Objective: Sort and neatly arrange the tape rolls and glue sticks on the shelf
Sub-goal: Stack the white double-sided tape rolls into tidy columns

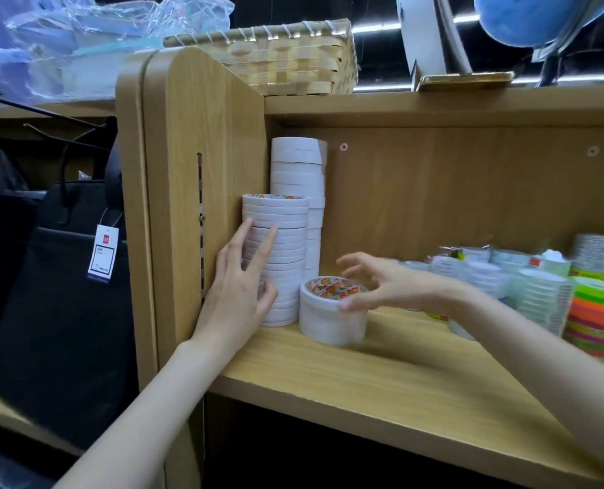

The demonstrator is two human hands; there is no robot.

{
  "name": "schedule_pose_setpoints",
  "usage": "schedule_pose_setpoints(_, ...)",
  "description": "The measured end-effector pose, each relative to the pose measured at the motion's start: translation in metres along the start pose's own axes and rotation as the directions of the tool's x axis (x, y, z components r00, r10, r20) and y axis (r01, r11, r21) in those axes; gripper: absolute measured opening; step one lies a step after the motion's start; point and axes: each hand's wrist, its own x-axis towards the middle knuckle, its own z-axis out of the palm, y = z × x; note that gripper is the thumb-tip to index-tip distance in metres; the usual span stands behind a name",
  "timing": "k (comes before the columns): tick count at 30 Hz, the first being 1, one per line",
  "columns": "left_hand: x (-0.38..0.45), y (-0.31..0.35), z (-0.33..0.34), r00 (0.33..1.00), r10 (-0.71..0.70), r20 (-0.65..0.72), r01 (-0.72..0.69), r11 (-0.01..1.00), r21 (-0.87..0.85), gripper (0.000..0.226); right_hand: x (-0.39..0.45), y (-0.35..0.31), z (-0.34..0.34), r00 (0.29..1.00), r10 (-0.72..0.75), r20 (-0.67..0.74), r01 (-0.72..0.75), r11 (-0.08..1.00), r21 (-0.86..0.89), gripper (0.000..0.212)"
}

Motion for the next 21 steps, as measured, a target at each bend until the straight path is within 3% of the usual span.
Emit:
schedule_pose_setpoints(2,-0.01,0.001,-0.009,0.999,-0.017,0.037,0.018,0.999,-0.029,0.072,-0.007,0.012,0.019,1.0,-0.007,0.021,0.007,0.999,-0.033,0.084)
schedule_pose_setpoints(4,-0.019,0.003,-0.015,0.994,-0.053,0.096,0.057,0.998,-0.038,0.071,-0.004,0.017,0.029,0.997,-0.013,-0.07,0.01,0.999,-0.032,0.085)
schedule_pose_setpoints(9,-0.029,0.006,-0.015,0.967,-0.148,0.205,0.161,0.986,-0.047,0.073,0.002,0.022,0.042,0.97,-0.011,-0.242,-0.024,0.99,-0.142,0.072)
schedule_pose_setpoints(13,-0.028,0.012,-0.015,0.959,-0.187,0.213,0.196,0.98,-0.02,0.073,0.013,0.033,0.036,0.89,-0.066,-0.451,-0.066,0.961,-0.27,0.063)
schedule_pose_setpoints(21,-0.02,0.018,-0.015,0.922,-0.305,0.237,0.341,0.931,-0.128,0.078,0.038,0.037,0.039,0.845,-0.038,-0.534,-0.185,0.915,-0.357,0.053)
